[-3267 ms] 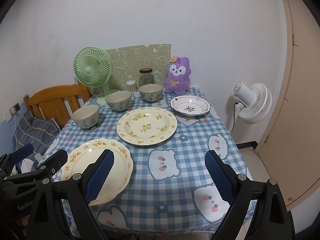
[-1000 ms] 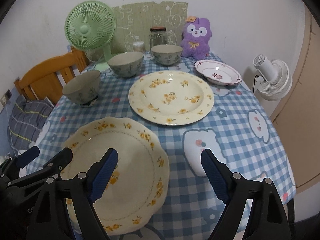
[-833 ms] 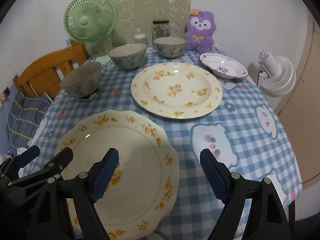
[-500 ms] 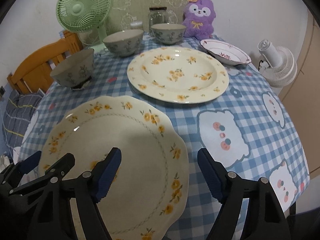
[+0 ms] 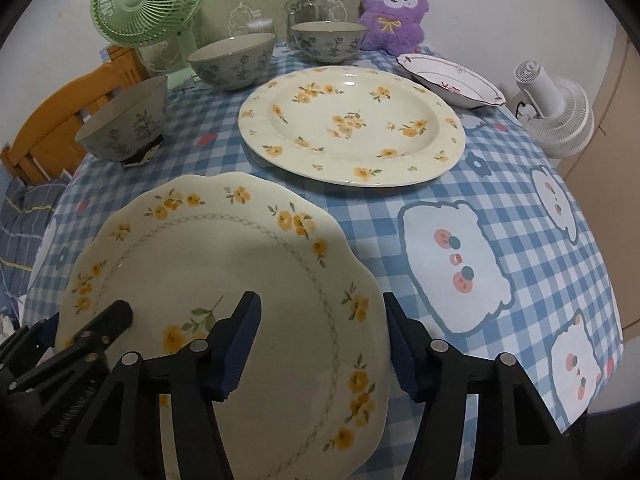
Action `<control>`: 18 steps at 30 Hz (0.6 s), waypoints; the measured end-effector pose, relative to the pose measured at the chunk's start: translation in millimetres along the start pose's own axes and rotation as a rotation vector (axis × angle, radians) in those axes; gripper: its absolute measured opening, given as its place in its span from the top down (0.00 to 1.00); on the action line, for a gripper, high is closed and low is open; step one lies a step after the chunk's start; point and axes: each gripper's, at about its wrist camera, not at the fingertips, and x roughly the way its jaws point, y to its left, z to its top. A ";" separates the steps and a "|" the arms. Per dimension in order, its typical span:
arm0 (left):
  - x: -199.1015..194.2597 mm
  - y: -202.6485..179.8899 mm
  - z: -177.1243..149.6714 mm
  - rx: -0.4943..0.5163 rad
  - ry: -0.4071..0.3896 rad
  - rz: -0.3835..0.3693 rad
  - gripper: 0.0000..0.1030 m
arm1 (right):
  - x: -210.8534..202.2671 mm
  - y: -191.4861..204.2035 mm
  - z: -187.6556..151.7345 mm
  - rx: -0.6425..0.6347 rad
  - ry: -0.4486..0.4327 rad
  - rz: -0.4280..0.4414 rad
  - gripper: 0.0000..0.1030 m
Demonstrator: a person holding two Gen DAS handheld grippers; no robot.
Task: Organize plates and bowls
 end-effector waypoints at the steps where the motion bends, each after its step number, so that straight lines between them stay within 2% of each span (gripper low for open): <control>1: 0.3 1.9 0.4 0.000 0.006 -0.013 0.51 | 1.1 0.3 0.9 -0.002 0.006 -0.012 0.45; 3: 0.5 4.0 0.9 0.001 0.013 -0.031 0.52 | 3.9 0.6 1.9 -0.005 0.019 -0.041 0.48; 8: 1.7 4.4 3.7 0.006 0.028 -0.052 0.53 | 4.3 -0.9 3.0 0.007 0.028 -0.040 0.48; 12: 1.2 10.2 5.1 -0.004 0.036 -0.081 0.59 | 4.8 -1.9 4.0 0.014 0.036 -0.030 0.49; 18: -0.6 8.7 5.3 0.000 0.052 -0.061 0.59 | 5.2 -5.1 7.4 -0.007 0.058 0.000 0.54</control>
